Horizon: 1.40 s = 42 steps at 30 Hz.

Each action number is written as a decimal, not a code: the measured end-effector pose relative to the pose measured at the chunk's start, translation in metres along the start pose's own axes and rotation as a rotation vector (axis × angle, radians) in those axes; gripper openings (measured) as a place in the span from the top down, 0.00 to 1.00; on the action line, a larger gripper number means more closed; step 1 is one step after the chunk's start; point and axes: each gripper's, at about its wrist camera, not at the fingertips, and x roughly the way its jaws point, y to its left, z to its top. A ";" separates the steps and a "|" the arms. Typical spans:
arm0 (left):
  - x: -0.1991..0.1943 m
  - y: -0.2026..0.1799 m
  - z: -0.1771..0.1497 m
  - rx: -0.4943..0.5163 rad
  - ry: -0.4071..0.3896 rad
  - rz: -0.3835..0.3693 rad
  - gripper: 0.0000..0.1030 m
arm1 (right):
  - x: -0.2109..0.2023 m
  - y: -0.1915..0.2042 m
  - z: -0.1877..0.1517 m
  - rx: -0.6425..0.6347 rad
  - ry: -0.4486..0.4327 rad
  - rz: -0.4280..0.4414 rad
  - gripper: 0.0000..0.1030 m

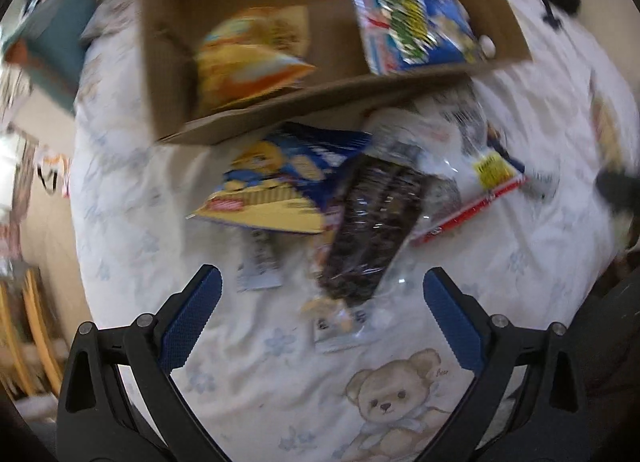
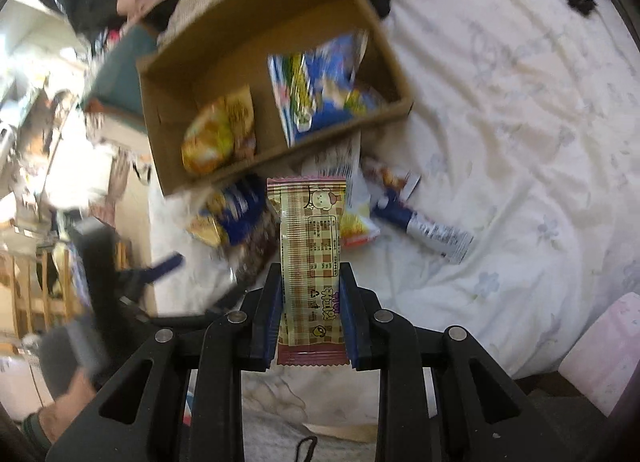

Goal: Organize snacks
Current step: 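Grasp the dark brown thin packet with the left tool and lift it, then carry the wafer bar and brown packet into the box and open both tools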

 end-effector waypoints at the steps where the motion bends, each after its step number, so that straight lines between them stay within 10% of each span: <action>1: 0.002 -0.005 0.001 0.016 -0.001 0.003 0.04 | -0.004 -0.006 0.001 0.015 -0.017 -0.002 0.73; 7: 0.025 -0.023 0.010 0.047 0.037 0.006 0.28 | -0.008 -0.025 0.005 0.101 -0.010 0.020 0.73; 11: 0.025 -0.027 0.010 0.064 0.004 -0.011 0.68 | -0.011 -0.024 0.005 0.095 -0.015 0.018 0.73; 17: -0.006 -0.016 0.004 0.036 -0.042 -0.090 0.87 | -0.004 -0.018 0.002 0.071 0.003 0.010 0.73; 26: -0.030 0.019 -0.020 -0.115 0.008 -0.267 0.92 | -0.004 -0.011 0.001 0.060 -0.002 0.025 0.73; 42: 0.025 -0.017 -0.013 0.006 0.067 -0.135 0.88 | -0.002 -0.004 -0.002 0.035 0.013 0.014 0.73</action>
